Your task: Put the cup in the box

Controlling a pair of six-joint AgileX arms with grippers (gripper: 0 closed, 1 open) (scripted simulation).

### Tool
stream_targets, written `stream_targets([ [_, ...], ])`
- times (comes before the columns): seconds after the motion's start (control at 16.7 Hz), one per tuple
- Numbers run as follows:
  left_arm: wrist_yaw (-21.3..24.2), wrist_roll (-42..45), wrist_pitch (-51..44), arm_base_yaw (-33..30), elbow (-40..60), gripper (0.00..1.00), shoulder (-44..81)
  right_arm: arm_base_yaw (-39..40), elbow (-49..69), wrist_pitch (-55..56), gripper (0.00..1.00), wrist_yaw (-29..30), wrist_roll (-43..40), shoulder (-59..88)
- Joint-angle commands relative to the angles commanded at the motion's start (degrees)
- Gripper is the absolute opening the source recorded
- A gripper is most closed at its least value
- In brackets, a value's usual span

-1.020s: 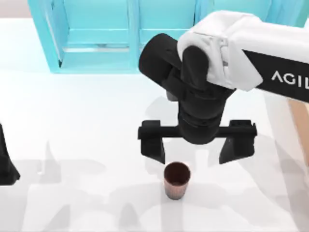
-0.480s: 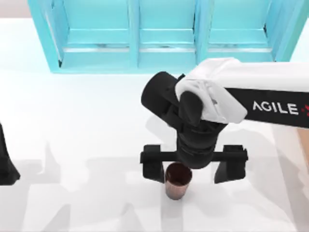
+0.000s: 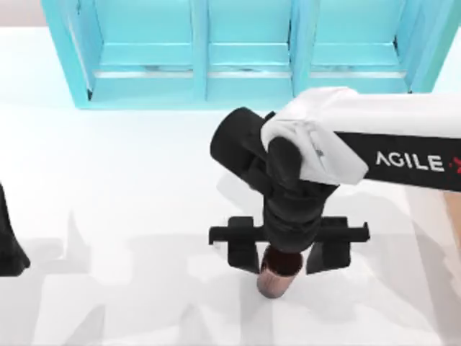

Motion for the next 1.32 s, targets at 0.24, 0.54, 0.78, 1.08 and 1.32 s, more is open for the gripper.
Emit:
stream_targets([
  [0.24,0.0,0.0,0.0,0.0,0.0,1.0,0.0,0.0,0.0,0.0,0.17,0.0,0.0,0.0],
  [0.54,0.0,0.0,0.0,0.0,0.0,1.0,0.0,0.0,0.0,0.0,0.0,0.0,0.0,0.0],
  [0.78,0.0,0.0,0.0,0.0,0.0,1.0,0.0,0.0,0.0,0.0,0.0,0.0,0.0,0.0],
  [1.08,0.0,0.0,0.0,0.0,0.0,1.0,0.0,-1.99,0.77,-1.03,0.0,0.07,-1.84,-0.24],
  [1.32,0.0,0.0,0.0,0.0,0.0,1.0,0.0,-12.47,4.62,-6.13,0.0,0.4,-12.46,-1.74],
])
